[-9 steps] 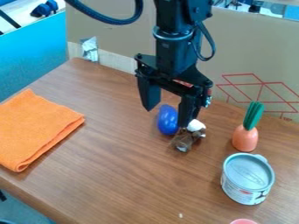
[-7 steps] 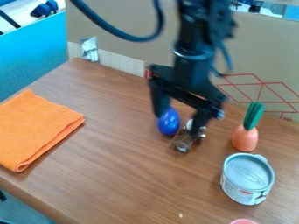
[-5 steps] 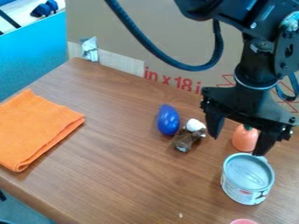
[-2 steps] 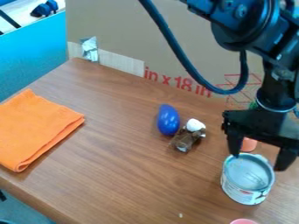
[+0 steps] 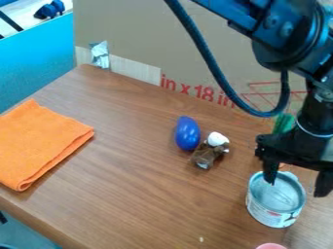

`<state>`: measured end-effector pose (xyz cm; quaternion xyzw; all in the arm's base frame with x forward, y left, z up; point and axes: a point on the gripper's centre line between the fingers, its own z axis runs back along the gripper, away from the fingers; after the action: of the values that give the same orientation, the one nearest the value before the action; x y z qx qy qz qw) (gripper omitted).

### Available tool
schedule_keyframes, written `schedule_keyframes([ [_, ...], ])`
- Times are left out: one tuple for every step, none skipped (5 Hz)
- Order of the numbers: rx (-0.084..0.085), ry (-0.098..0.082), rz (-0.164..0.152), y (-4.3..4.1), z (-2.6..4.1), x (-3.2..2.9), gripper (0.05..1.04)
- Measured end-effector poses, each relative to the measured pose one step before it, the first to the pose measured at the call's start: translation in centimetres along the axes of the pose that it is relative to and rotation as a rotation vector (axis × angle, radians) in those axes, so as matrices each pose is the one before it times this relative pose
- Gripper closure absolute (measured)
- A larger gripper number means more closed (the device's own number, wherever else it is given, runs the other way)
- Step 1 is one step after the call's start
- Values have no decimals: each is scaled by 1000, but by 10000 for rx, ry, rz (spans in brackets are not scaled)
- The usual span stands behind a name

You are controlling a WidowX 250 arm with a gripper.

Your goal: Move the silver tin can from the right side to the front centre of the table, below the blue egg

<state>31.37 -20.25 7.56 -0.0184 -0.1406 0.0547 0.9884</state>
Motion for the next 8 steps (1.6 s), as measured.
schedule_keyframes([
  [1098,-1128,1547,-123,-921,-102,77],
  [149,-207,658,-759,-240,-637,77],
  [121,98,220,-243,-308,216,77],
  [-83,306,243,55,-140,-129,77],
  [110,259,80,695,-372,513,78],
  [286,292,10,1536,-577,383,78],
  [372,410,292,2200,-234,-514,78],
  [191,429,55,2157,21,-1316,78],
])
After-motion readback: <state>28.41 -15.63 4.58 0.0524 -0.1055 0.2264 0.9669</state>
